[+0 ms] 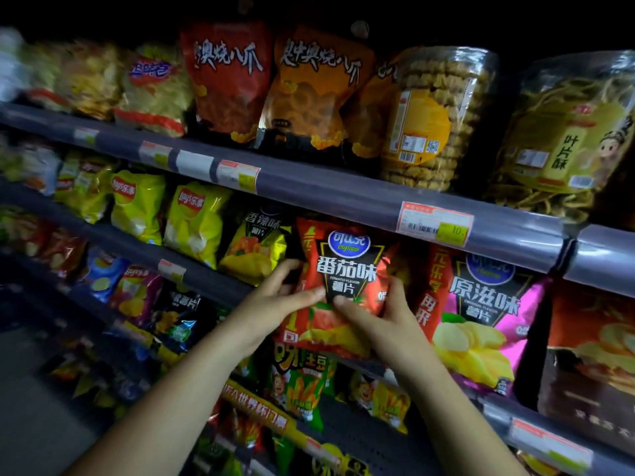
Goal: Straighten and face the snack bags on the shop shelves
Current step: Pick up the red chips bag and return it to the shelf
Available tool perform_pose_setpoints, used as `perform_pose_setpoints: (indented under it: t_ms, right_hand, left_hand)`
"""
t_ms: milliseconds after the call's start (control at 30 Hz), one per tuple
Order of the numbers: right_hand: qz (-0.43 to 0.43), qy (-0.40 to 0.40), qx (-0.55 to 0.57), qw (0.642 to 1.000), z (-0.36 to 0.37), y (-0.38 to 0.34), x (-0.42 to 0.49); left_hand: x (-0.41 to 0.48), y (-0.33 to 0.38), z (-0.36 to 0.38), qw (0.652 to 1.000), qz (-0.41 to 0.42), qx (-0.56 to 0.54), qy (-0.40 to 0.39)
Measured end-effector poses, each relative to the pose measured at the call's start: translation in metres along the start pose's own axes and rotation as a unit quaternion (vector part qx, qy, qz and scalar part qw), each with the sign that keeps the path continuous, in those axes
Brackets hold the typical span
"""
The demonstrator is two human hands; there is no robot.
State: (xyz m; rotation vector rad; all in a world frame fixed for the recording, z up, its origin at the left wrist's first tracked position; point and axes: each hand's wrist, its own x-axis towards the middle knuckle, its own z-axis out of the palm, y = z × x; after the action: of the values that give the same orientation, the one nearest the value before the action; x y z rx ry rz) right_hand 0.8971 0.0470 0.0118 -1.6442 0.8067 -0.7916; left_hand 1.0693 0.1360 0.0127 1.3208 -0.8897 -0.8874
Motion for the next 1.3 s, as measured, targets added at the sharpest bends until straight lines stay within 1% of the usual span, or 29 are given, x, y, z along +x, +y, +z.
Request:
perform_pose_setpoints:
  t_ms: [67,133,267,433,500,567,667,733,867,933,1033,1167,1300]
  right_hand:
    - [-0.008,0.015,0.022,1.000,0.001,0.000,0.005]
    - [-0.001,-0.001,0.061,0.998,-0.003,0.001,0.001]
    - [0.040,-0.105,0.109,0.988,-0.024,0.010,-0.019]
    - [0.071,-0.198,0.185,0.960,-0.048,0.028,-0.029]
    - [0.068,-0.226,0.196,0.952,-0.053,0.029,-0.031]
    - [0.055,-0.244,0.181,0.951,-0.055,0.026,-0.033]
    - [0.032,-0.238,0.162,0.957,-0.057,0.024,-0.031]
    - [0.033,-0.228,0.169,0.958,-0.059,0.023,-0.030]
    - [0.019,-0.231,0.158,0.960,-0.058,0.022,-0.031]
    - [0.018,-0.239,0.146,0.960,-0.054,0.023,-0.031]
    - [0.018,-0.238,0.145,0.960,-0.043,0.020,-0.029]
    - [0.008,-0.203,0.189,0.961,-0.023,0.010,-0.018]
    - [-0.013,-0.166,0.201,0.965,0.003,-0.006,-0.003]
  left_hand:
    - [0.001,0.007,0.007,1.000,0.013,0.008,0.016]
    - [-0.009,0.010,0.007,0.999,0.011,0.004,0.034]
    - [-0.045,-0.004,0.006,0.999,-0.021,0.018,0.025]
    - [-0.075,-0.028,0.007,0.997,-0.049,-0.038,0.042]
    - [-0.080,-0.030,0.013,0.997,-0.042,-0.030,0.057]
    - [-0.083,-0.028,0.021,0.997,-0.021,-0.008,0.069]
    - [-0.089,-0.021,0.031,0.998,-0.005,0.030,0.046]
    - [-0.089,-0.015,0.033,0.998,-0.002,0.022,0.051]
    - [-0.075,0.007,0.034,0.987,0.050,-0.037,0.146]
    - [-0.066,0.016,0.035,0.981,0.072,-0.036,0.178]
    - [-0.055,0.019,0.031,0.974,0.105,-0.008,0.201]
    - [-0.040,0.020,0.013,0.976,0.122,0.011,0.181]
    - [-0.017,0.025,-0.025,0.979,0.127,0.022,0.158]
